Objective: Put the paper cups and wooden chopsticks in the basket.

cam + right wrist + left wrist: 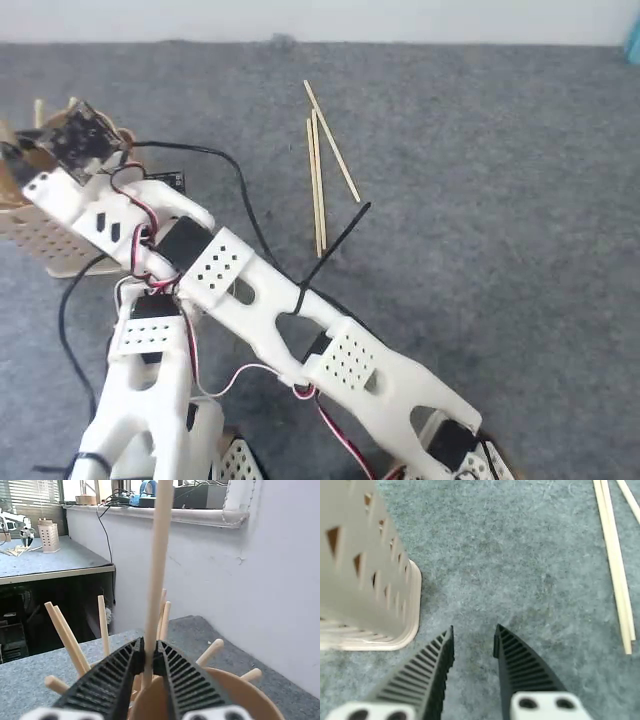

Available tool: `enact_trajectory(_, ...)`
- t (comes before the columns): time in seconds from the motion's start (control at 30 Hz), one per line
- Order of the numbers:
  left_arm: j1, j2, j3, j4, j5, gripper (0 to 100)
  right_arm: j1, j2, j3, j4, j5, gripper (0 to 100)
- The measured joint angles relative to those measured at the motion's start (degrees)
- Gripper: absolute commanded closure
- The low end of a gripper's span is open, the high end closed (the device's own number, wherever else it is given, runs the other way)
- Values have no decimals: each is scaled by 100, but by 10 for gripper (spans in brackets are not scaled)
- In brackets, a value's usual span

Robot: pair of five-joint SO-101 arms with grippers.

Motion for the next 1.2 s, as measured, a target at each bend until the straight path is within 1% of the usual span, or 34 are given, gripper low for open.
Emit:
enact_trajectory(0.07, 0, 0, 0, 0, 0, 876, 0, 0, 0, 105, 0, 828)
enact_trajectory(0.1, 0, 0, 0, 0, 0, 876, 0, 0, 0, 185, 0, 816)
enact_trajectory(0.27, 0, 0, 0, 0, 0, 876, 0, 0, -62, 334, -18, 815)
enact_trajectory(0.37, 0, 0, 0, 0, 0, 876, 0, 0, -316, 563, -149, 815)
enact_trajectory(0.6, 0, 0, 0, 0, -26, 876, 0, -888, -492, 1319, -457, 815)
enact_trajectory(0.9, 0, 0, 0, 0, -26, 876, 18, -2277, -492, 2892, -1284, 815)
enact_trajectory(1.07, 0, 0, 0, 0, -26, 876, 18, -2752, -536, 3481, -1354, 815)
enact_trajectory(1.2, 0, 0, 0, 0, -26, 876, 18, -3200, -545, 4176, -1371, 815)
